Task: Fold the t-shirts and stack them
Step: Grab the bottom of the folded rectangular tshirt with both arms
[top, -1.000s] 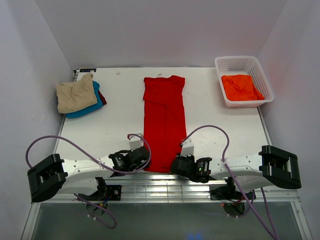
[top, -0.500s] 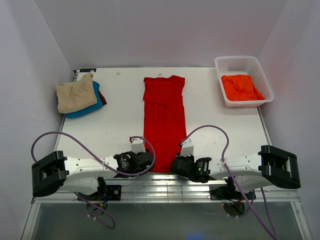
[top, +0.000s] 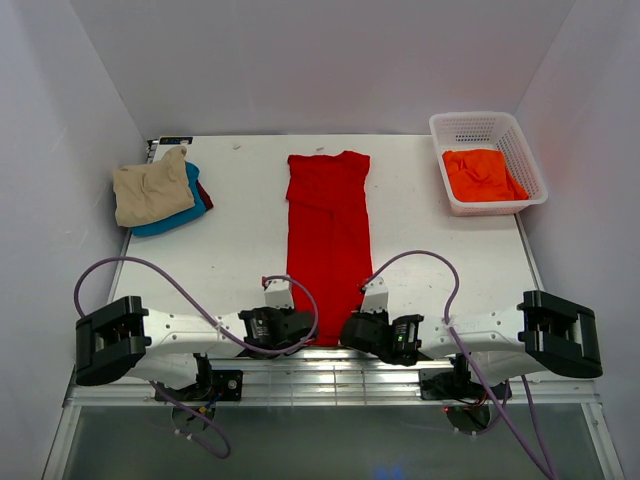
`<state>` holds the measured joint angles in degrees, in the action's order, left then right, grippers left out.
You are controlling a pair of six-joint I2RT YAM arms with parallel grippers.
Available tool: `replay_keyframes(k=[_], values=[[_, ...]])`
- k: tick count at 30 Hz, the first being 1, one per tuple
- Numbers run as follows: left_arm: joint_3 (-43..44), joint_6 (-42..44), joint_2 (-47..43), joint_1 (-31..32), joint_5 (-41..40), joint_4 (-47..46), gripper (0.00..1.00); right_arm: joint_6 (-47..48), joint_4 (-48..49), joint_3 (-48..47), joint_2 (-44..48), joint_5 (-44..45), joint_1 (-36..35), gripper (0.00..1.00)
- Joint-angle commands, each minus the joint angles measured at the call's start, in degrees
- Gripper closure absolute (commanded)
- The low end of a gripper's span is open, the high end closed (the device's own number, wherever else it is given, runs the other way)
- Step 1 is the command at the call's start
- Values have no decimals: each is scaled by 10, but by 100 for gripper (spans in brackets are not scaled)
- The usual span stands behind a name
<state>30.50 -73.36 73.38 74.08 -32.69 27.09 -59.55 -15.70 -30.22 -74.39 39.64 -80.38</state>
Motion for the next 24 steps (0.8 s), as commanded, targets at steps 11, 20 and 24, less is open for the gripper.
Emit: replay_keyframes(k=[11, 20, 24], values=[[62, -1, 28, -1, -106, 102, 100, 97, -64, -83, -11, 62, 67, 92], [72, 125, 22, -57, -102, -50, 100, 203, 18, -114, -51, 26, 138, 92], [62, 183, 12, -124, -65, -113, 100, 242, 49, -138, -80, 7, 167, 92]])
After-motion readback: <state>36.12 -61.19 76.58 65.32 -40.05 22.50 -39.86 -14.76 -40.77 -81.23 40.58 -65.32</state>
